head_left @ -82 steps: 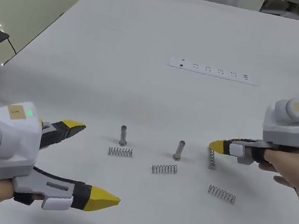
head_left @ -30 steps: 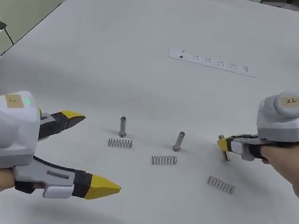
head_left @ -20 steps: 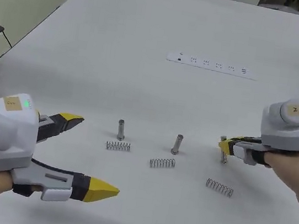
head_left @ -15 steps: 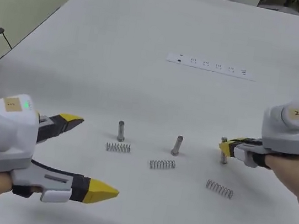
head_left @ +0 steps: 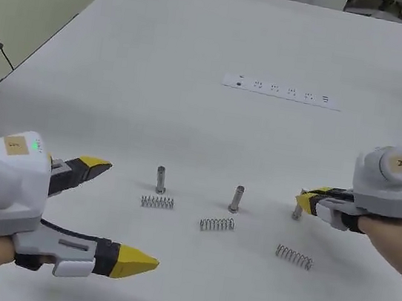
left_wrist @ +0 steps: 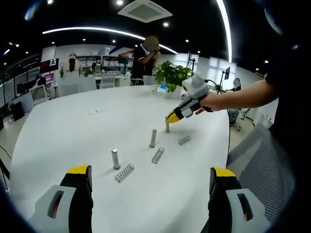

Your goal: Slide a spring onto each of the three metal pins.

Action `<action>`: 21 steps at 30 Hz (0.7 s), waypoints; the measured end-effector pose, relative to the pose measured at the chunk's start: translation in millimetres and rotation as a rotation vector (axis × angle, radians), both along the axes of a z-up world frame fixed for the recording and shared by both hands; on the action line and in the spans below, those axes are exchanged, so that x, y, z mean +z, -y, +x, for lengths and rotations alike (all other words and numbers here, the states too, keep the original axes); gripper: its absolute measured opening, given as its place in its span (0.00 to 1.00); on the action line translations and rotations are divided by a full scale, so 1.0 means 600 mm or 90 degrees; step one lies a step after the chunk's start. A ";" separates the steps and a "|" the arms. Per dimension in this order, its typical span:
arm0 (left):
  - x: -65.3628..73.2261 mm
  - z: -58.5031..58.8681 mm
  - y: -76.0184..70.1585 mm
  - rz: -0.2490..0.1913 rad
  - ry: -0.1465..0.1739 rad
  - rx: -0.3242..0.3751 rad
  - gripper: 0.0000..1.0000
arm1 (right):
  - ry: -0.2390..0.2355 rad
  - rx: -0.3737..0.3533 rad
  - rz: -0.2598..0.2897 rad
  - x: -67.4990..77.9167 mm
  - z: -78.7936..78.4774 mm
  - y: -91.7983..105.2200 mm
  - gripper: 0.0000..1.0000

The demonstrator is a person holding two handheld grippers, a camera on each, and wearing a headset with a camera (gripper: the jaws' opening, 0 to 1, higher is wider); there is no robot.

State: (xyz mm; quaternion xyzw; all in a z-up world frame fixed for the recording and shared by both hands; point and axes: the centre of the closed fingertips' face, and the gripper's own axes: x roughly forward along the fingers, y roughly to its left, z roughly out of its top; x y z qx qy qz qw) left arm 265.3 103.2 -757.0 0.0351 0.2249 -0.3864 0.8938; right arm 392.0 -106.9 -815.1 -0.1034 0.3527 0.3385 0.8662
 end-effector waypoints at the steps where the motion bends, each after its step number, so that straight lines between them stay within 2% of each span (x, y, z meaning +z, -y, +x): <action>1: -0.001 -0.001 0.000 0.002 -0.001 -0.001 0.98 | 0.002 0.002 -0.001 0.000 -0.001 0.000 0.05; 19: -0.002 0.000 0.002 -0.003 0.002 -0.001 0.98 | 0.015 0.012 -0.015 0.000 -0.020 0.007 0.06; 21: 0.001 0.004 0.001 -0.015 0.008 0.004 0.98 | 0.015 0.014 -0.017 0.001 -0.020 0.008 0.06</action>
